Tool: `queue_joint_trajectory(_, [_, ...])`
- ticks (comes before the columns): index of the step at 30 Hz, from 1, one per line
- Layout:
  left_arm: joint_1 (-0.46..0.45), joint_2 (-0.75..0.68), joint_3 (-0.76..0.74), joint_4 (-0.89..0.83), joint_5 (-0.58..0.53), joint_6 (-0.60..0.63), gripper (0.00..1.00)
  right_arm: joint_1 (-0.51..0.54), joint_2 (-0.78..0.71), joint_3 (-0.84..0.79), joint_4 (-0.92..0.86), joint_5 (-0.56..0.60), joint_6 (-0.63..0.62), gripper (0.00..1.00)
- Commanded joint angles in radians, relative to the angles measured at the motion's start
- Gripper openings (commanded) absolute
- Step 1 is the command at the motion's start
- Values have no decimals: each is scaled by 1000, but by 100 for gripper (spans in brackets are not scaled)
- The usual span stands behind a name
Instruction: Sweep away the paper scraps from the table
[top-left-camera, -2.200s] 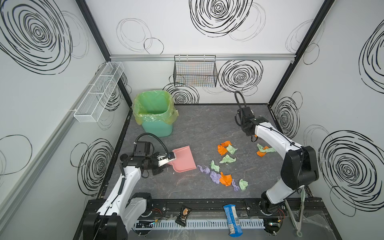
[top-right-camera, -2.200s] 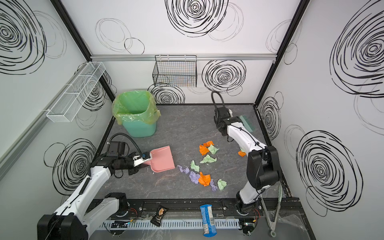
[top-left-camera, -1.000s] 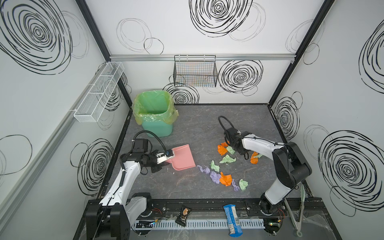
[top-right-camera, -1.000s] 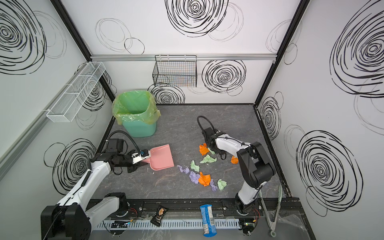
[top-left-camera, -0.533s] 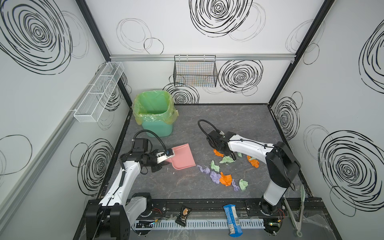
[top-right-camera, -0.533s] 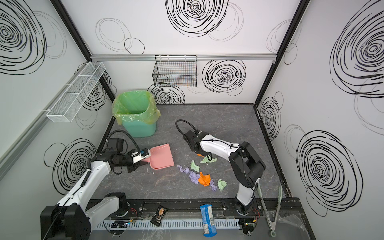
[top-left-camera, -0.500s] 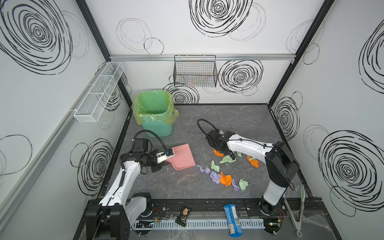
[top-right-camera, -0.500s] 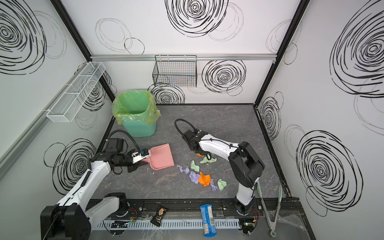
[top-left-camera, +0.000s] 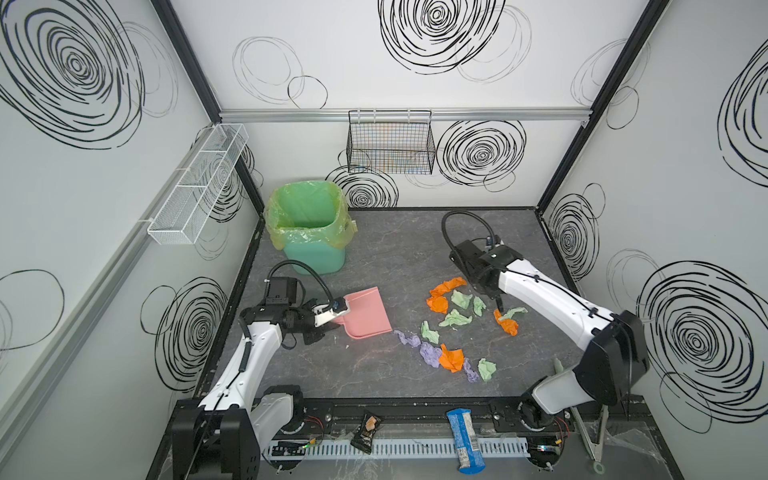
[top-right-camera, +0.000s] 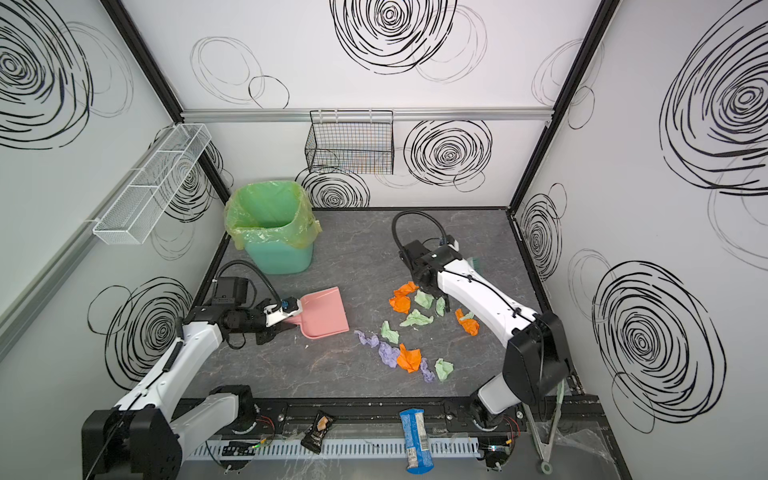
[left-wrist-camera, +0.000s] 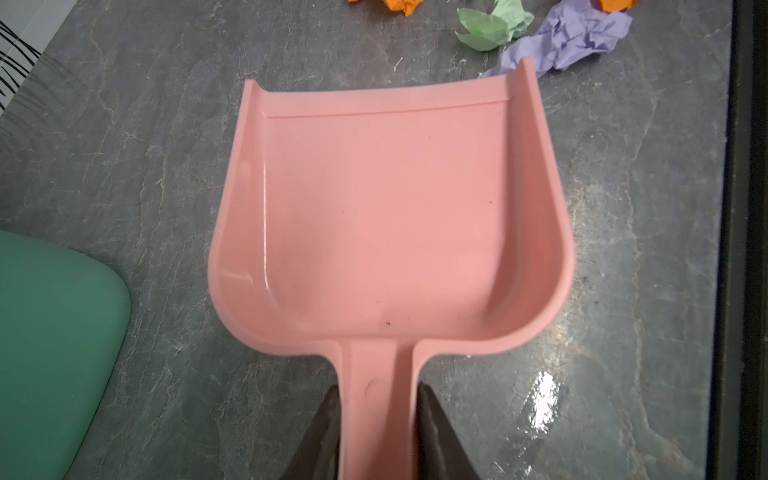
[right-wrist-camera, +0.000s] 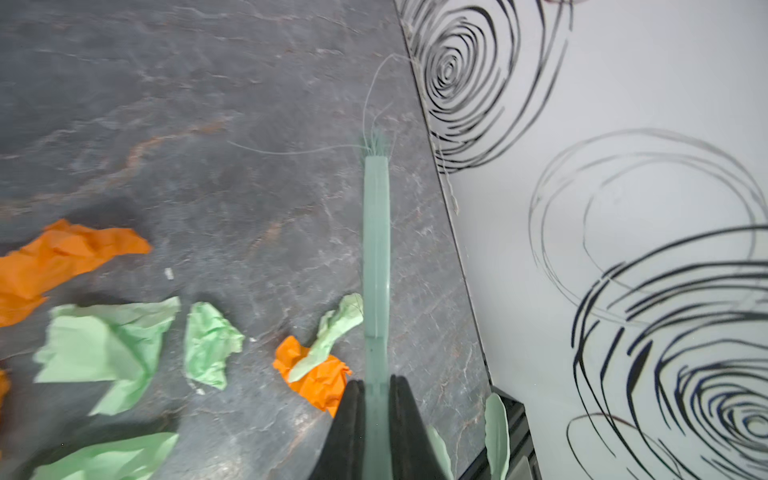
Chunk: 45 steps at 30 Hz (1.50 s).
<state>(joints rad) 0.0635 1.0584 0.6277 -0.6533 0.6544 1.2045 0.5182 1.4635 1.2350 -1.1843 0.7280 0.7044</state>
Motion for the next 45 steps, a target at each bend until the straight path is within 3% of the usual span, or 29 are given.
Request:
queue_joint_trajectory(1, [-5, 20, -13, 26, 47, 20, 0, -46, -52, -64, -66, 34, 97, 0])
queue_joint_trajectory(6, [2, 30, -20, 18, 50, 55, 0, -108, -102, -180, -36, -33, 95, 0])
queue_joint_trajectory(13, [22, 63, -18, 11, 73, 95, 0, -220, -115, -284, 106, -142, -27, 0])
queue_joint_trajectory(18, [40, 95, 7, -13, 86, 127, 0, -256, -25, -348, 235, -286, -117, 0])
queue_joint_trajectory(21, [56, 100, 18, -34, 88, 147, 0, -246, 74, -300, 197, -293, -52, 0])
queue_joint_trajectory(30, [87, 88, 20, -64, 82, 162, 0, -107, 136, -304, 257, -351, -51, 0])
queue_joint_trajectory(45, [57, 64, 46, -75, 37, 109, 0, 272, 239, -120, 279, -517, -3, 0])
